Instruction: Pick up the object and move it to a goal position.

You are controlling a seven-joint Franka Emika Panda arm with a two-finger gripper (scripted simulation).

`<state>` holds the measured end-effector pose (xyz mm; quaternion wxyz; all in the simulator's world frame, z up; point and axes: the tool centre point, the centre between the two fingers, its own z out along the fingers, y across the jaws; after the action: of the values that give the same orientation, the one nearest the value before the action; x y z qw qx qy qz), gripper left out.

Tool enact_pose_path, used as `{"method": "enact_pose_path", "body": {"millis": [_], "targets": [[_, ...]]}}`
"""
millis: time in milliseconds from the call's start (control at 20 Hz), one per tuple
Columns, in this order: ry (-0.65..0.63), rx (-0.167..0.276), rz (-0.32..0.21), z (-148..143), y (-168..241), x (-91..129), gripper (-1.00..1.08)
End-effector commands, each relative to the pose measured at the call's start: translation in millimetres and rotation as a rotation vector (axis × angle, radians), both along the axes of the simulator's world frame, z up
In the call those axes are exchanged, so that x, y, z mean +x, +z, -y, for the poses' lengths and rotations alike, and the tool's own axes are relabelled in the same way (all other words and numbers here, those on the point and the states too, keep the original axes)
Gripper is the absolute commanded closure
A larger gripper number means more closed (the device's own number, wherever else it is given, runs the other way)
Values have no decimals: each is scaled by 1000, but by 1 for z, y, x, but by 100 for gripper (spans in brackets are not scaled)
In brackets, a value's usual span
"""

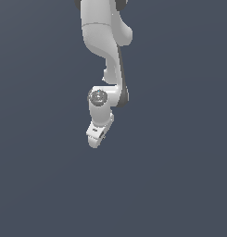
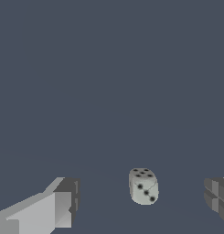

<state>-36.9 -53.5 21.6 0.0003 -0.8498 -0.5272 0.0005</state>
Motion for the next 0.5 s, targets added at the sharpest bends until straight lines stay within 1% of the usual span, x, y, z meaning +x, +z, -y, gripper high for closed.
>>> {"method": "enact_pose_path", "body": {"millis": [0, 200, 250, 450], "targets": [[1, 0, 1, 0, -9, 0, -92], [1, 0, 1, 0, -13, 1, -92], [1, 0, 1, 0, -13, 1, 108], [1, 0, 1, 0, -13, 1, 108]]}}
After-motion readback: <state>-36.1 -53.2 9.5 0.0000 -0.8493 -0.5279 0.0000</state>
